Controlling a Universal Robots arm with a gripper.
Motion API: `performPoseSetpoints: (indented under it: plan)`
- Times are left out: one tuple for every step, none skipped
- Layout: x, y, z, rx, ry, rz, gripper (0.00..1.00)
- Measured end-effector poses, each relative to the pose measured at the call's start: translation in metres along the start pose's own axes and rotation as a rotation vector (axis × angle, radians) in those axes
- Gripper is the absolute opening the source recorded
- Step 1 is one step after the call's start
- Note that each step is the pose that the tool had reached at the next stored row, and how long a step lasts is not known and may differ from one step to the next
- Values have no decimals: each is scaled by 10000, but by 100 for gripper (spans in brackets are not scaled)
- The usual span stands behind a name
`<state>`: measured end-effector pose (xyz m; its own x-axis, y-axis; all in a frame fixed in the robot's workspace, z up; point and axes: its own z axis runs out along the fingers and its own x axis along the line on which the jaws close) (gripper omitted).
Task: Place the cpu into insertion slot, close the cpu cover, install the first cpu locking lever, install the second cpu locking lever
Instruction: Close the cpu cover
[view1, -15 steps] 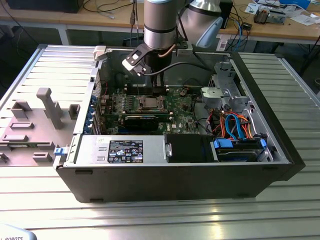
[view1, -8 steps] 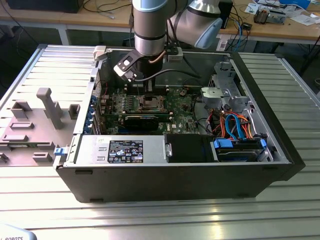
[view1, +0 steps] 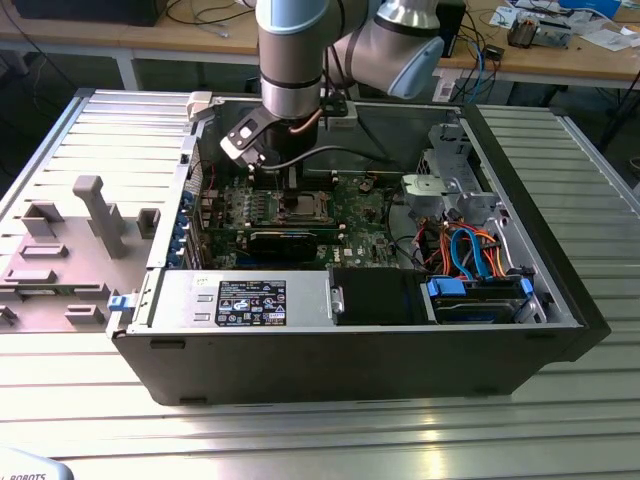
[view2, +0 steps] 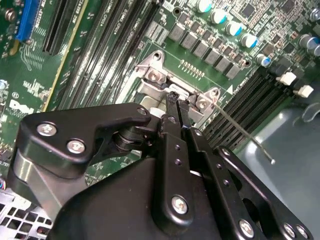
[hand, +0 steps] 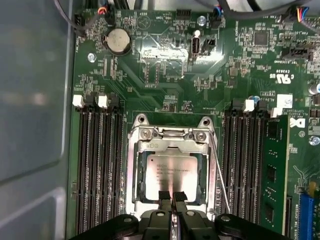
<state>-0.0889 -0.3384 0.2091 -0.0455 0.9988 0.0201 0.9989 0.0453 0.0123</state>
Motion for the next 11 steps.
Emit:
performPoseSetpoints:
  plan:
    - [0, -4, 7, 0, 0, 0, 16]
    - [0, -7, 14, -1, 1, 0, 16]
    - [0, -8, 18, 0, 1, -2, 16]
    - [0, -8, 24, 0, 1, -3, 16]
    - [0, -9, 28, 0, 1, -3, 16]
    - [-1, -10, 34, 2, -3, 0, 16]
    - [-1, -10, 38, 4, -5, -1, 16]
    - [-1, -10, 42, 3, -4, 0, 16]
    - [-1, -7, 43, 1, -1, 1, 16]
    - [-1, -2, 43, 4, 0, 0, 16]
    - [-2, 8, 43, 2, 0, 0, 16]
